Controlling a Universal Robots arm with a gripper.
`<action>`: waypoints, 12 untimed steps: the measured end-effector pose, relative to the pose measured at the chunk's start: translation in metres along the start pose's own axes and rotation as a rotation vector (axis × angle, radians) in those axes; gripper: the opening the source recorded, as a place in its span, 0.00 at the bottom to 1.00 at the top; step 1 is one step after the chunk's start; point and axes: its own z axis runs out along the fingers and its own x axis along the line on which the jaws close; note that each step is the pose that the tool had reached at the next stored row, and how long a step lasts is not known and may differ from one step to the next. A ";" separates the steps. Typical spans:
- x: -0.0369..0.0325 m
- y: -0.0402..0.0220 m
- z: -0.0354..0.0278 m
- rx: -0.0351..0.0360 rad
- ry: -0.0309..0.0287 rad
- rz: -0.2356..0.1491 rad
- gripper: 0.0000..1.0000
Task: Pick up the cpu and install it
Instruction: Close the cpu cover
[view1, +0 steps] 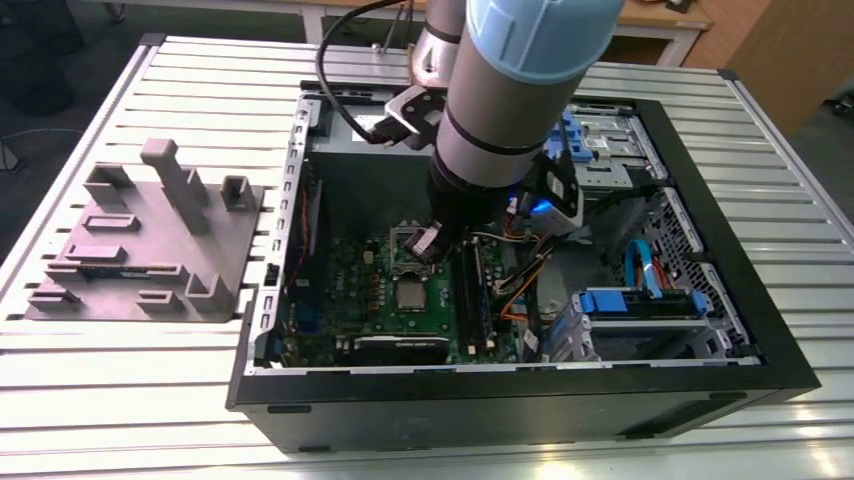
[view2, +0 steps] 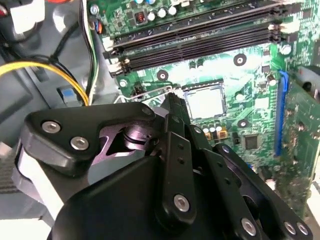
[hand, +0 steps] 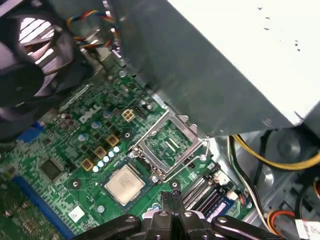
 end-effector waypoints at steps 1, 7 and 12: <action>-0.0005 -0.0002 0.0002 -0.0006 0.0005 -0.005 0.10; -0.0122 0.0074 0.0035 -0.0011 0.0005 -0.007 0.10; -0.0202 0.0115 0.0057 -0.0041 -0.0009 -0.009 0.10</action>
